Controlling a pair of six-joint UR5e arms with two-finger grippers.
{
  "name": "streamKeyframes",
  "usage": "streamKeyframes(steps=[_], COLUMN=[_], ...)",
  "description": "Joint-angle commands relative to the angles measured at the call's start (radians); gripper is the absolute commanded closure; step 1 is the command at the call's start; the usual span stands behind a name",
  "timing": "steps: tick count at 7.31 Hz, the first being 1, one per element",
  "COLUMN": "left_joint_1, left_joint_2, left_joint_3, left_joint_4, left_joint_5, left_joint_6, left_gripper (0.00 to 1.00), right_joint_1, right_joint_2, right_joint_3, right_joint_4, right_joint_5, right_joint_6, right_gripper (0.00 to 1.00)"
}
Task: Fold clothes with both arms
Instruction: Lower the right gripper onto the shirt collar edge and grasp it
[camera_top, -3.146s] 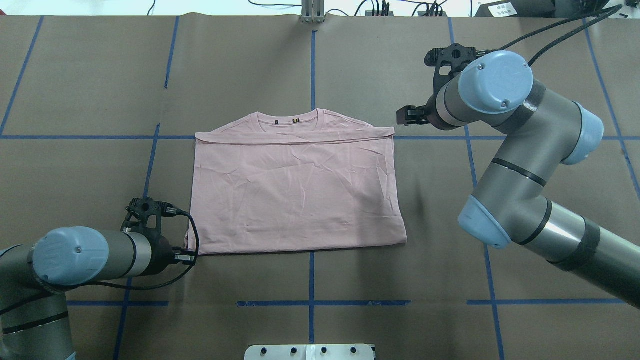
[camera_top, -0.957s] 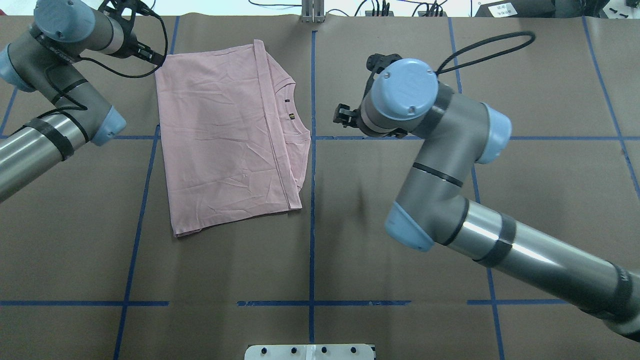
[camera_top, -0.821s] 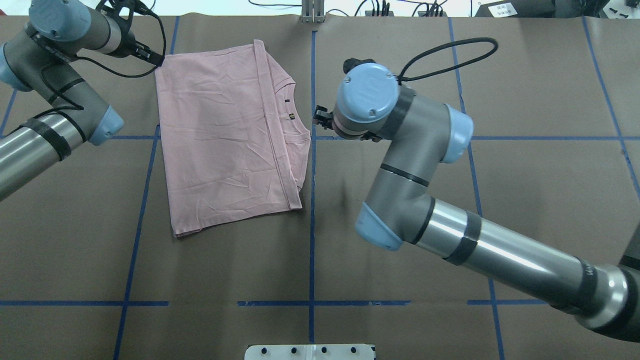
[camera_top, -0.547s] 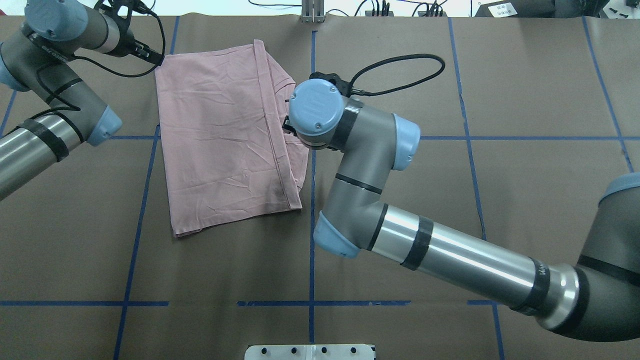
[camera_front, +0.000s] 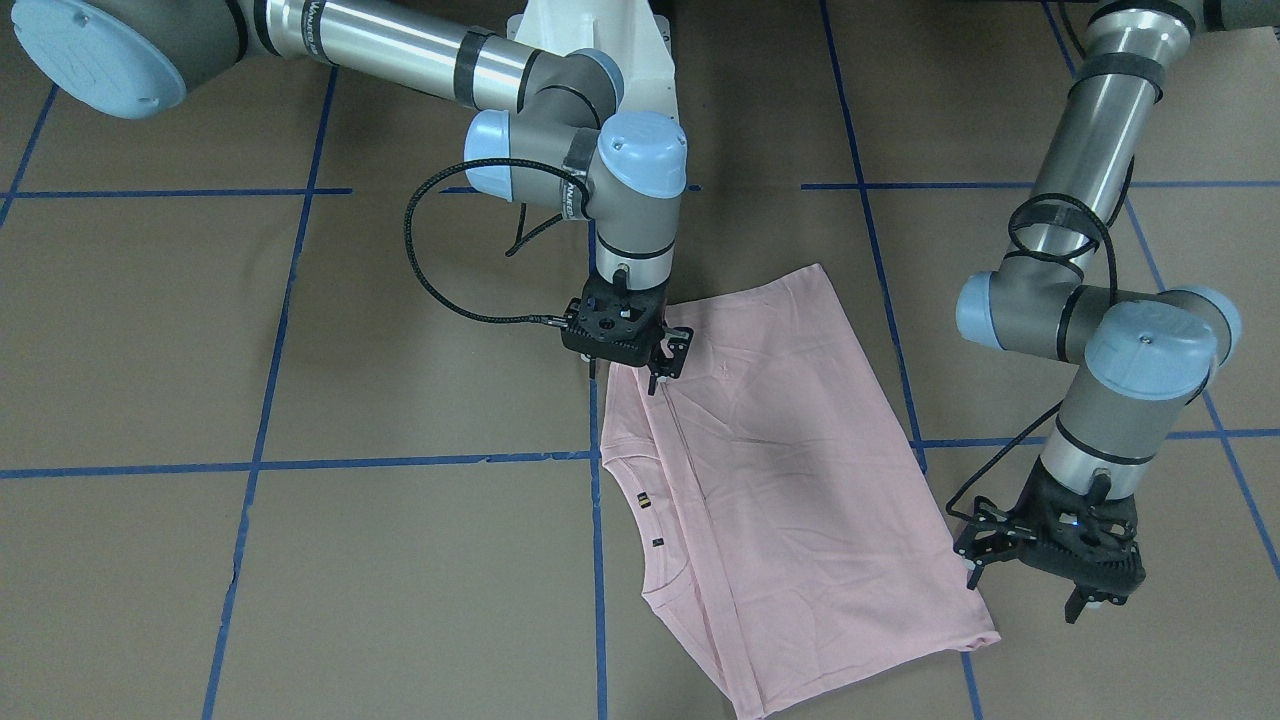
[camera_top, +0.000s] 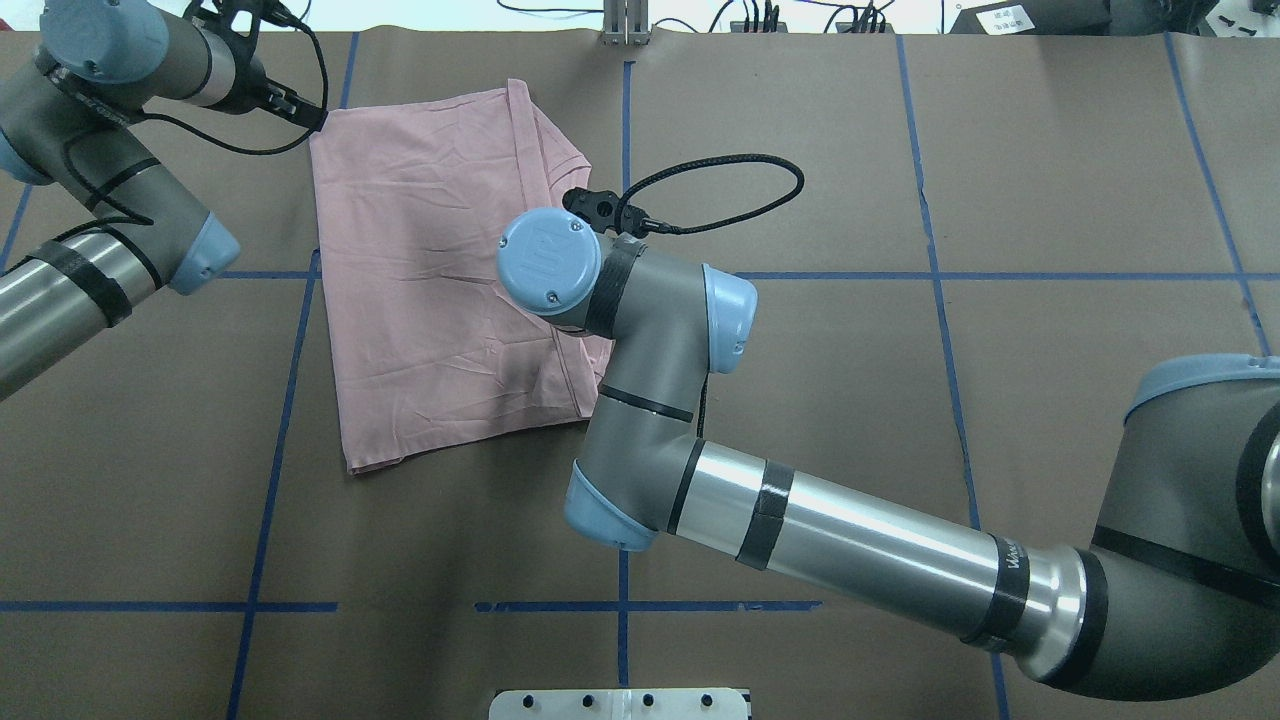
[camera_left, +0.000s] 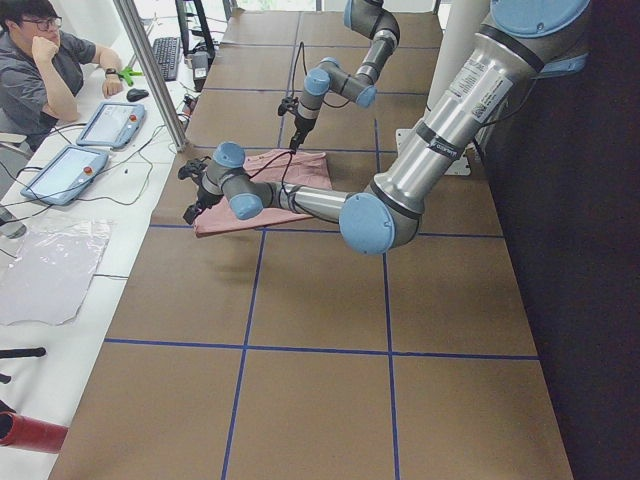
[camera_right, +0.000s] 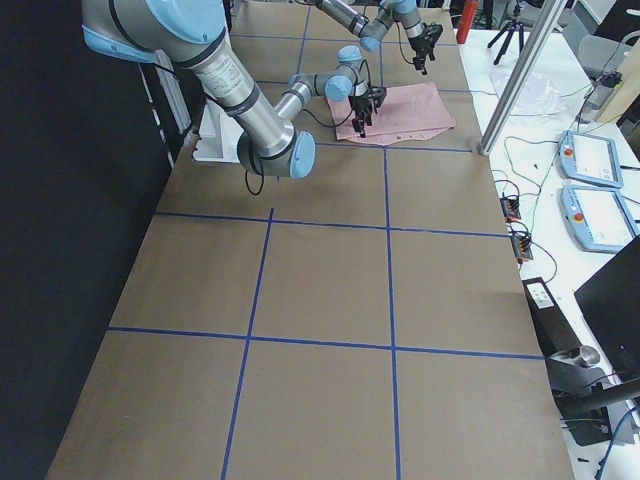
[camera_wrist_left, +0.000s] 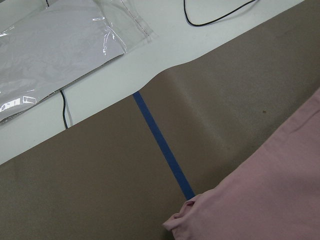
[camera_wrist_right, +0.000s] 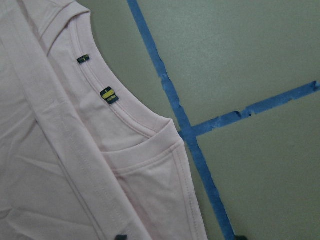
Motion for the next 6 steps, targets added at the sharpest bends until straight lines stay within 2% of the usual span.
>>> streamKeyframes(steps=[1,6], left_joint_1=[0.000,0.000], left_joint_2=[0.001,0.002], left_joint_3=[-0.002,-0.002], left_joint_4=[0.000,0.000], left_joint_5=[0.000,0.000], left_joint_6=[-0.002,-0.002], left_gripper=[0.00,0.00], right_joint_1=[-0.023,-0.042], right_joint_2=[0.002,-0.003], right_joint_3=[-0.013,-0.026], right_joint_4=[0.000,-0.002], right_joint_5=[-0.017,-0.025], right_joint_6=[0.020,0.034], right_gripper=[0.37,0.45])
